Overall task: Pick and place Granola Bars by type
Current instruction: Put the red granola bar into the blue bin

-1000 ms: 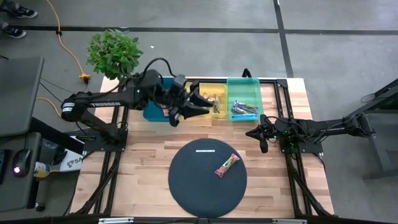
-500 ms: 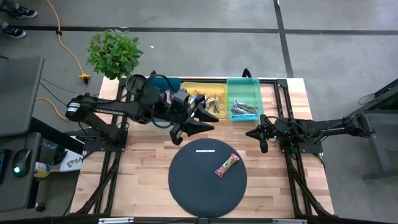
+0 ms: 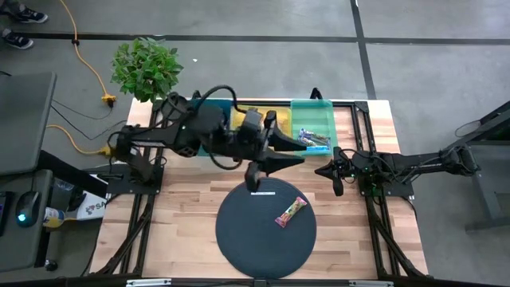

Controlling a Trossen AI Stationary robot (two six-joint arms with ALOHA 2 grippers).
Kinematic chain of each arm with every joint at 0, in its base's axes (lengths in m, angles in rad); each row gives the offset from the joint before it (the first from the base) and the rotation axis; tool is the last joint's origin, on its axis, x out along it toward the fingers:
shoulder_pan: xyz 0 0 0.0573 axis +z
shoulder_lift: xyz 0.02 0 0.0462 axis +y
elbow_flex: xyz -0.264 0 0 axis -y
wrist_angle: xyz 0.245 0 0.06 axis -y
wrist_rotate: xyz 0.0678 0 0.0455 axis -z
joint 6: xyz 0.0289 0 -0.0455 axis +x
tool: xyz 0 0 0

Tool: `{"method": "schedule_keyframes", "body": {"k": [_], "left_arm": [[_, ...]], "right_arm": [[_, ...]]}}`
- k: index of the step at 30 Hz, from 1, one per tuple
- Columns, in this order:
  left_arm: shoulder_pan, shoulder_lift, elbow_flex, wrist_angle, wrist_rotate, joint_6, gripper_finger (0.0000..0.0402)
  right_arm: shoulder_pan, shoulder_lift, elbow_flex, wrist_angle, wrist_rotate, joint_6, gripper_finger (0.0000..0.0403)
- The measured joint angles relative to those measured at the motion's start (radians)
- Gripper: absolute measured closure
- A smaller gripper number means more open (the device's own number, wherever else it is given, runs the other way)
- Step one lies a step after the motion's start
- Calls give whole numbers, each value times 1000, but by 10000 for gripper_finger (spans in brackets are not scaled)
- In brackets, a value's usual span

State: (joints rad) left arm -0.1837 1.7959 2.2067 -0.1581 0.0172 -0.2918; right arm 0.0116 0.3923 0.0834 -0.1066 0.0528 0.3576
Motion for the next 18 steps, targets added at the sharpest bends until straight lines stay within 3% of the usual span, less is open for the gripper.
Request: {"method": "schedule_keyframes", "body": {"k": [4,10,13,18], "left_arm": [[-20,86,153,-132,-163,-6,259],[-53,103,127,-285,-580,-210,259],[-53,108,127,-405,-617,-287,259],[-53,159,124,-506,-536,-360,259]], "right_arm": [[0,0,0,0,0,0,402],[0,0,0,0,0,0,402],[0,0,0,5,0,0,402],[0,0,0,6,0,0,402]]}}
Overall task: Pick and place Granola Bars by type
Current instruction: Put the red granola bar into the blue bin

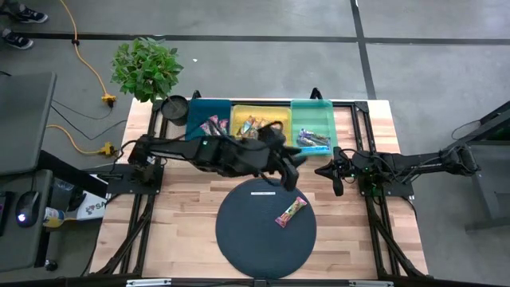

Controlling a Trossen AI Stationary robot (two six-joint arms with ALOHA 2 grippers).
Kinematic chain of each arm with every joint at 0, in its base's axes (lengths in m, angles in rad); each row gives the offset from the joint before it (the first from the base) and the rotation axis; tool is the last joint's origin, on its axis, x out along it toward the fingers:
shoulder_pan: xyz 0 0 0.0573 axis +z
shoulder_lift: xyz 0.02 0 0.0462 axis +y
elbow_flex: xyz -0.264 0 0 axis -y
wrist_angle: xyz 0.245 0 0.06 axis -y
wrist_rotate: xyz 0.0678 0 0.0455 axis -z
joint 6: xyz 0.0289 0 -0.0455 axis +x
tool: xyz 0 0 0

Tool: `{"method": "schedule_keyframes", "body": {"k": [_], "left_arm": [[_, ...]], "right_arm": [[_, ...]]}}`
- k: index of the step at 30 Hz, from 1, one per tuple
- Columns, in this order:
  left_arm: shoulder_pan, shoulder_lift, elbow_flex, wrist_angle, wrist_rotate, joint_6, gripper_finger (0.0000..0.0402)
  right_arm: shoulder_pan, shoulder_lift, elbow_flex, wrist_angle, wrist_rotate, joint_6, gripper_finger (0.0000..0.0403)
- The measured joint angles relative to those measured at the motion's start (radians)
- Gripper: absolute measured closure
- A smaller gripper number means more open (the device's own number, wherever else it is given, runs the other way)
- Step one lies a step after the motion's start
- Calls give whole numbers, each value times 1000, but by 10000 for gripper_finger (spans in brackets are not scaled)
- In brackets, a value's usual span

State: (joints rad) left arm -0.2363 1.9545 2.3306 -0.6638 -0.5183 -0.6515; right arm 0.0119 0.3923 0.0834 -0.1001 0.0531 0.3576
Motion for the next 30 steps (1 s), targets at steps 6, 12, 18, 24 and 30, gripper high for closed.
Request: {"method": "schedule_keyframes", "body": {"k": [6,12,18,24,30], "left_arm": [[0,90,7,-72,119,-103,259],[0,199,-1,-188,202,-166,259],[0,313,6,-185,332,-207,259],[1,370,1,-287,431,-206,259],[1,435,7,-257,508,-192,259]], "right_arm": [[0,0,0,6,0,0,402],[0,3,0,15,0,0,402],[0,6,0,10,0,0,402],[0,20,0,14,0,0,402],[0,26,0,12,0,0,402]]}}
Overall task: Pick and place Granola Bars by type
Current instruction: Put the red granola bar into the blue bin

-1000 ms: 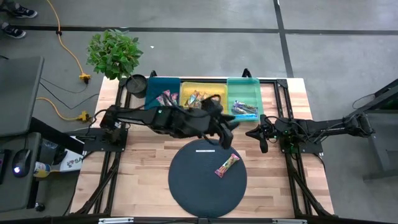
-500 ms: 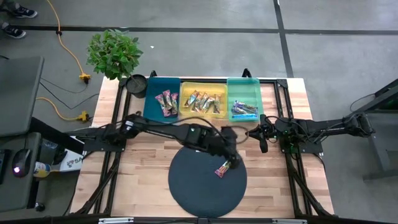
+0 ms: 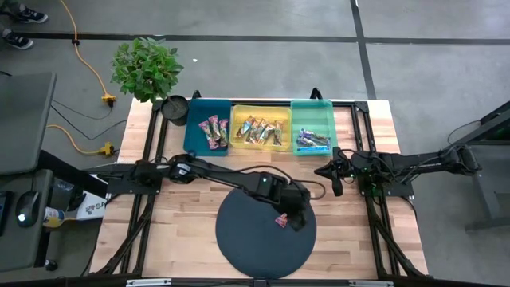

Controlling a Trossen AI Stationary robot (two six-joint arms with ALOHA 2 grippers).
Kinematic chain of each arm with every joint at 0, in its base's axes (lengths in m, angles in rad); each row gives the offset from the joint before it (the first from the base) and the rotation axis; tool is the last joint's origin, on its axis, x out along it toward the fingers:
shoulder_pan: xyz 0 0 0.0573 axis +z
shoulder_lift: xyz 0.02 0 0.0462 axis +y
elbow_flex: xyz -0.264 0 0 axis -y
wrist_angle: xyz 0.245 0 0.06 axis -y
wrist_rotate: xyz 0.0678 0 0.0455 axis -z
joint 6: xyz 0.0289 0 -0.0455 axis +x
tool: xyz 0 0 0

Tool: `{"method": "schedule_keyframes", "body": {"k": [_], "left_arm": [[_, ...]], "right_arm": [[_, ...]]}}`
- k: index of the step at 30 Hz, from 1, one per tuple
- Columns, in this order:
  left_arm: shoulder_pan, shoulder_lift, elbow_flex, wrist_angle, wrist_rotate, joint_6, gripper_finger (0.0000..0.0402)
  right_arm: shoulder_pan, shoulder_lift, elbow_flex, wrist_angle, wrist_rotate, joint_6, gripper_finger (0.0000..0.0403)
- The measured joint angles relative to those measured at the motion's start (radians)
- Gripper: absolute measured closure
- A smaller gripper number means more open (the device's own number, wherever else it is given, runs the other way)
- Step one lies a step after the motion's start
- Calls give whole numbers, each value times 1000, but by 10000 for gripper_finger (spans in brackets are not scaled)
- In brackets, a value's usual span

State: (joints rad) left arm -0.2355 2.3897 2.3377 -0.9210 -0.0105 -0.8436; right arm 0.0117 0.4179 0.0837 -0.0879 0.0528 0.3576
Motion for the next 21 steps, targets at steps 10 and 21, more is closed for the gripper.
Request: {"method": "schedule_keyframes", "body": {"k": [10,21], "left_arm": [[0,44,-1,-13,36,81,259],[13,93,-3,13,69,167,259]], "right_arm": [[0,1,0,3,0,0,402],[0,1,0,3,0,0,402]]}}
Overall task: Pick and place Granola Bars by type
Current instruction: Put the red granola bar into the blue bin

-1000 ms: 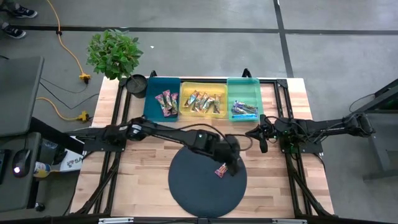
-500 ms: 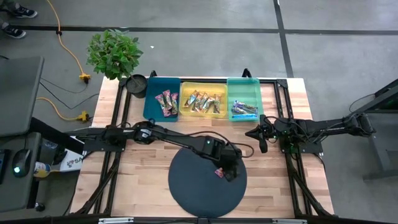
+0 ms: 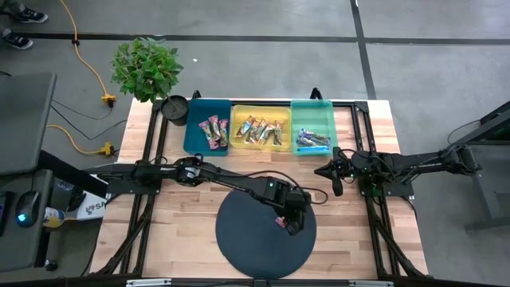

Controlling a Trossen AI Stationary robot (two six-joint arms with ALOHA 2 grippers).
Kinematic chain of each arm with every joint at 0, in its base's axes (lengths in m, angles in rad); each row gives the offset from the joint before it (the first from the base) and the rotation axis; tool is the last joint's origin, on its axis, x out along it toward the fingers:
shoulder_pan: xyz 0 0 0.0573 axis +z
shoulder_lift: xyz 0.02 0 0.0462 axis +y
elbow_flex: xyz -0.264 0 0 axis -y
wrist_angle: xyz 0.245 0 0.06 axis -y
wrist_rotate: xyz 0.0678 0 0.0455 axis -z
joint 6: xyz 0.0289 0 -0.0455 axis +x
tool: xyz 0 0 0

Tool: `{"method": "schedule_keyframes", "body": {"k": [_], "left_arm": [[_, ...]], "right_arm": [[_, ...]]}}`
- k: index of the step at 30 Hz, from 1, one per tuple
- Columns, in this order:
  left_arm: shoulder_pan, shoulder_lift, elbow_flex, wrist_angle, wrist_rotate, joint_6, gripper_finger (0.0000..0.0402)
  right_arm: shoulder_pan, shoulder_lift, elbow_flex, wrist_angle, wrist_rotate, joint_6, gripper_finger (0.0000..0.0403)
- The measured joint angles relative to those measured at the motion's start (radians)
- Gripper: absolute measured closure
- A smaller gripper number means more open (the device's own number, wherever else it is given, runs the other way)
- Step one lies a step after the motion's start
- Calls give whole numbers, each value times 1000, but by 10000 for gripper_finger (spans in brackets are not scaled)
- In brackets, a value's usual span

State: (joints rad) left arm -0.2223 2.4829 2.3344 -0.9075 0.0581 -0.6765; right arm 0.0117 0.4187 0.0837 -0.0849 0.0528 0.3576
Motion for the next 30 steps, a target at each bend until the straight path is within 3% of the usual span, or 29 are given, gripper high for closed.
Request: {"method": "schedule_keyframes", "body": {"k": [8,19,30], "left_arm": [[28,3,0,-17,-1,16,251],[61,3,0,-25,13,13,153],[52,21,-2,-65,-46,-9,150]], "right_arm": [[0,0,0,0,0,0,402],[0,0,0,0,0,0,402],[0,0,0,0,0,0,402]]}}
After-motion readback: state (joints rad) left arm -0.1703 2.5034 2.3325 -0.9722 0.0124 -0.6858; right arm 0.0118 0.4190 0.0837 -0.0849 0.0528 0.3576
